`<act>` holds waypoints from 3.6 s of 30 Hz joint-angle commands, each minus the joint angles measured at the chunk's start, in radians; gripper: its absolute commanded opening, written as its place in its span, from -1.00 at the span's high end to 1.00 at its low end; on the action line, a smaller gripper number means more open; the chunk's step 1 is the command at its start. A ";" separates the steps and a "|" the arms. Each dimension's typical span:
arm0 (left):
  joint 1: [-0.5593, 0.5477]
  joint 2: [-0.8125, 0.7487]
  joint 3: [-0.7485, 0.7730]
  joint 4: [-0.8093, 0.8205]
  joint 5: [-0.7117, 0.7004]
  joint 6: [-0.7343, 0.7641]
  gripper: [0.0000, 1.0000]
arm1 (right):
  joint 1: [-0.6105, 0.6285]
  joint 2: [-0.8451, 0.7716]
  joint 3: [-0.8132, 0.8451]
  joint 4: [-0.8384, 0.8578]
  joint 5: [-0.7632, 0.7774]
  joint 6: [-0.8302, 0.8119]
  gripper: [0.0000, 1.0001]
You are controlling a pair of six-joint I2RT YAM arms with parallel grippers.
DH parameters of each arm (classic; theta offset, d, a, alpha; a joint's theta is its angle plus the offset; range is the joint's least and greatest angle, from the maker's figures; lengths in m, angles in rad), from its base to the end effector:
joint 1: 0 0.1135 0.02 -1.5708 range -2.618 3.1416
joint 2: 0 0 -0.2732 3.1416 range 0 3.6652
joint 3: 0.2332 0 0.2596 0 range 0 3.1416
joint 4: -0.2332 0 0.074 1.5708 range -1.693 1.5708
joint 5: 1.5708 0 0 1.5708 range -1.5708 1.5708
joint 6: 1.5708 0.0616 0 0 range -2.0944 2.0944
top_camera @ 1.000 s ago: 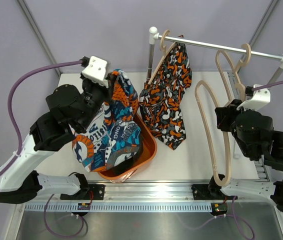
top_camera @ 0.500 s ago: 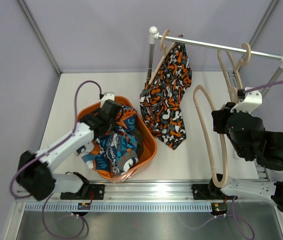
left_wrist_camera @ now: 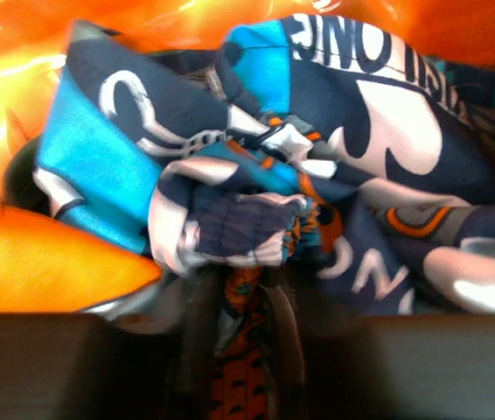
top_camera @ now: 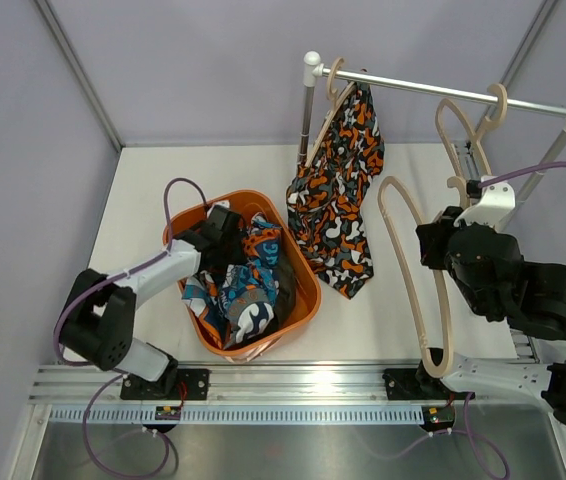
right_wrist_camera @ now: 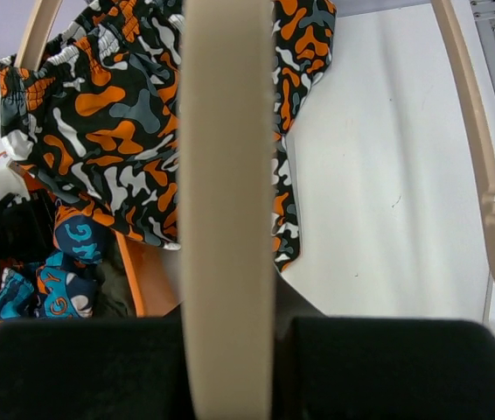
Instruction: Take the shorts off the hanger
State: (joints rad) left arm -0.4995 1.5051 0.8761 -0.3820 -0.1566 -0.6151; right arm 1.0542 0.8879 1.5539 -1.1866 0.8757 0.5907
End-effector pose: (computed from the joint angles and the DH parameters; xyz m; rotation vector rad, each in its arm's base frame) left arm 0.2795 -0.1416 0.1718 -0.2069 2.5698 -0.2202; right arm 0.0943 0.0702 0.4722 0.0629 1.8986 0.1944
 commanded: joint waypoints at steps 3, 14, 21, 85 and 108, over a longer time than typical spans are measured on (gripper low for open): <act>-0.017 -0.219 0.069 -0.095 -0.024 0.014 -0.13 | 0.007 0.060 0.093 0.019 0.040 0.001 1.00; -0.017 -0.492 0.331 -0.267 -0.041 0.149 -0.86 | -0.138 0.266 0.271 0.065 0.040 -0.185 1.00; -0.019 -0.627 0.305 -0.239 -0.052 0.244 -0.98 | -0.488 0.420 0.398 0.208 -0.225 -0.357 1.00; -0.017 -0.844 -0.017 -0.225 -0.089 0.336 -0.98 | -0.956 0.273 0.382 0.205 -0.789 -0.233 -0.21; -0.017 -0.928 -0.046 -0.281 -0.118 0.324 -0.98 | -0.424 0.755 0.563 0.550 -0.377 -0.252 -0.31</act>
State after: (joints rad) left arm -0.5133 0.6300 0.8471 -0.6621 -0.2584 -0.2871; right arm 0.6201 1.6329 2.1220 -0.8043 0.3790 0.3580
